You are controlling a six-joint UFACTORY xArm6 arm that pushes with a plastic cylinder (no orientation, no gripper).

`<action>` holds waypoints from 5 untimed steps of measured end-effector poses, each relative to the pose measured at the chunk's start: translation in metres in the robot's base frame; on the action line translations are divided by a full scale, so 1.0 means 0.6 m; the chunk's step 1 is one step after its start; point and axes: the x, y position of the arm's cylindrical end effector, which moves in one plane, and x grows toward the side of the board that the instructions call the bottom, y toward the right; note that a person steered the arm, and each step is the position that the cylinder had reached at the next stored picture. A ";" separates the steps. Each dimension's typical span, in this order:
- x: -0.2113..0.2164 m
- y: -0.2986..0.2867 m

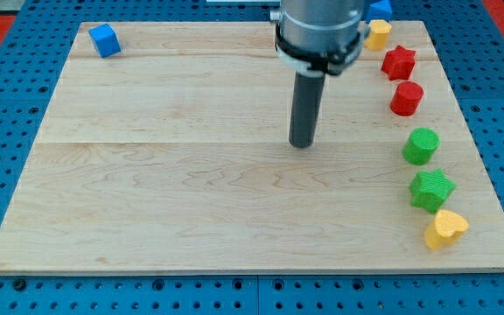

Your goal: Move your arm to the top center of the board

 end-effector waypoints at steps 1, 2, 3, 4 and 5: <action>-0.066 -0.004; -0.114 -0.007; -0.161 -0.008; -0.225 -0.008; -0.306 -0.019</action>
